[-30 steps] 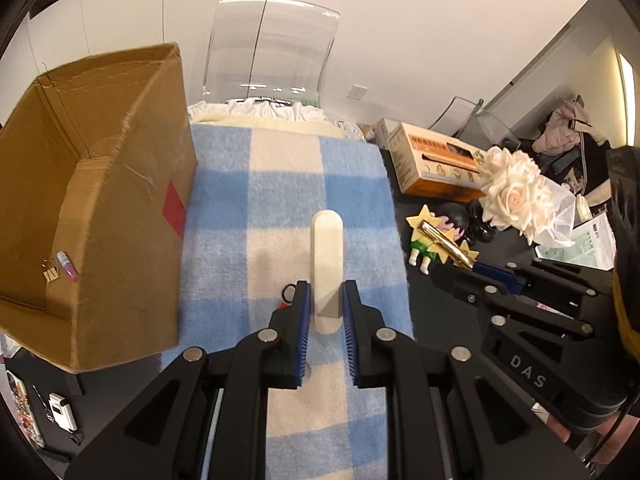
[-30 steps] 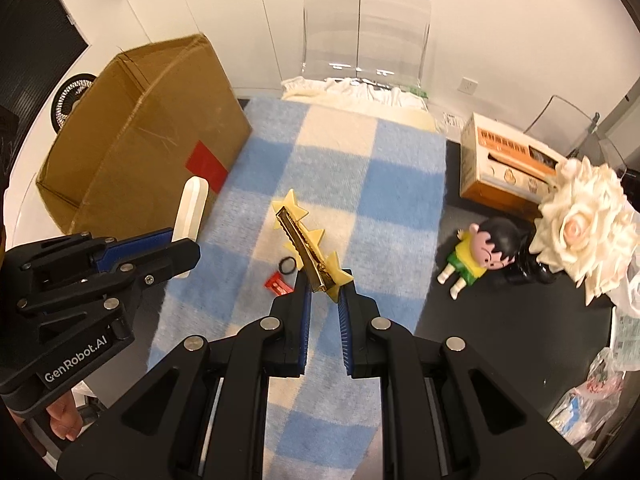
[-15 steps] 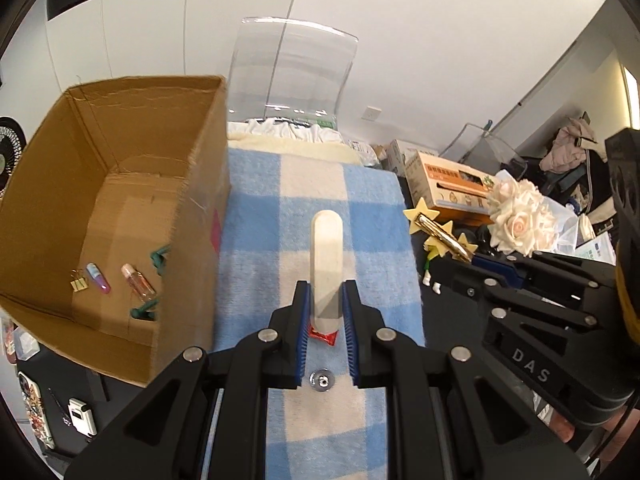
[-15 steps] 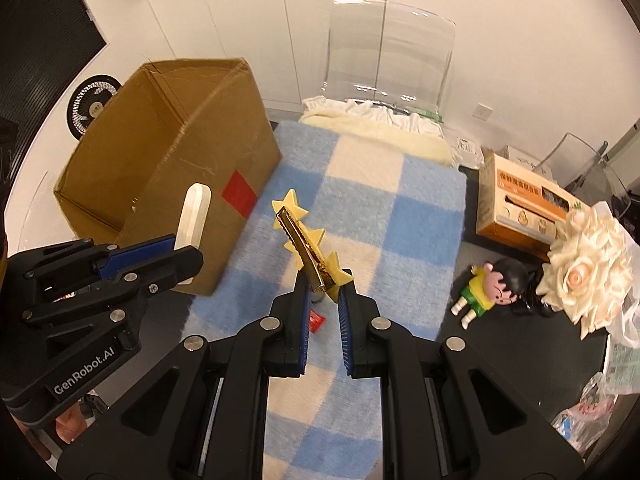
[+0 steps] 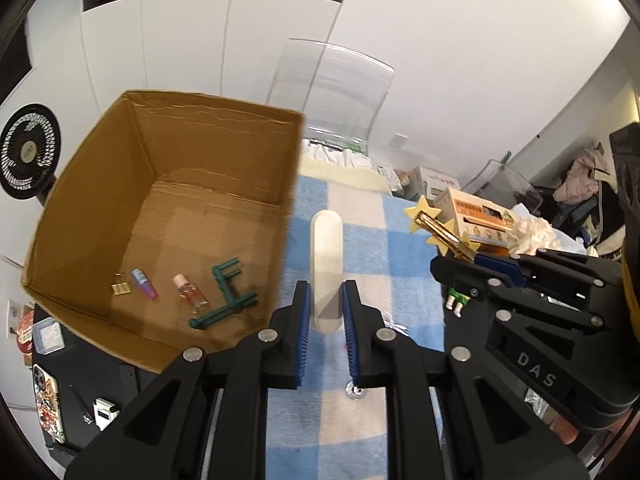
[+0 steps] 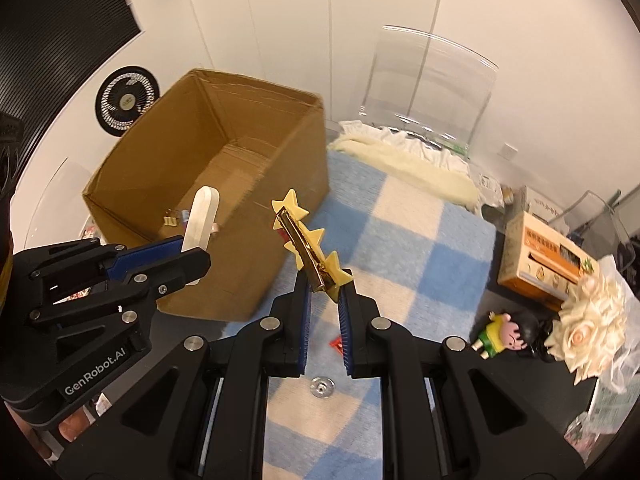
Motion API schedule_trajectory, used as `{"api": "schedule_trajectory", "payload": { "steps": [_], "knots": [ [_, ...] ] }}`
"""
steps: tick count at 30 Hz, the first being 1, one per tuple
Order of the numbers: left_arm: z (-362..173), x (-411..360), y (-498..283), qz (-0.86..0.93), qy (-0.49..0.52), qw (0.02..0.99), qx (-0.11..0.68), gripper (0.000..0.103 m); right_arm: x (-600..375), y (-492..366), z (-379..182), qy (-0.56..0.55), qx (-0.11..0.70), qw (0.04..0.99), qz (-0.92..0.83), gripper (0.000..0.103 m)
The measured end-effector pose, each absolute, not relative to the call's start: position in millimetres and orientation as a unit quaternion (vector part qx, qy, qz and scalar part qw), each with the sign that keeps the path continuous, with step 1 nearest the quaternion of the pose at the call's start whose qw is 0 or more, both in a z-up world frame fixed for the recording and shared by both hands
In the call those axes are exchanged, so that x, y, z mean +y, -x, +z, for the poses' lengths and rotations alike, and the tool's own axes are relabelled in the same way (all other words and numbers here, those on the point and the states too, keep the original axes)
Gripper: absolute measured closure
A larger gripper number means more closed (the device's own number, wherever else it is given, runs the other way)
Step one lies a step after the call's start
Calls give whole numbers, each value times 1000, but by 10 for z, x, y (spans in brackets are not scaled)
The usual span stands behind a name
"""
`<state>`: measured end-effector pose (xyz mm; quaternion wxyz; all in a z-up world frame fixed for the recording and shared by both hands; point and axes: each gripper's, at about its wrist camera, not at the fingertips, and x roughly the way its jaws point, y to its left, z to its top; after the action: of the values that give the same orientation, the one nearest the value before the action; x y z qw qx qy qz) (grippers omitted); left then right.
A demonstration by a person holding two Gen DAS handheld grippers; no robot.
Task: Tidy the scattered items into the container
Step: 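Carry the white stick and star hair clip with both tools over the box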
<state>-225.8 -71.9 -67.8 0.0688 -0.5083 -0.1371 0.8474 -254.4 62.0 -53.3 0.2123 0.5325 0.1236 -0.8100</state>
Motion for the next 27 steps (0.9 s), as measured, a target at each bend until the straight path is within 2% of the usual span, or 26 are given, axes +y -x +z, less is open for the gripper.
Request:
{"api": "schedule_trajectory", "payload": {
  "steps": [27],
  "knots": [
    [-733, -1901, 2012, 846, 502, -4, -181, 87, -675, 2519, -608, -525, 168, 280, -786, 90]
  ]
}}
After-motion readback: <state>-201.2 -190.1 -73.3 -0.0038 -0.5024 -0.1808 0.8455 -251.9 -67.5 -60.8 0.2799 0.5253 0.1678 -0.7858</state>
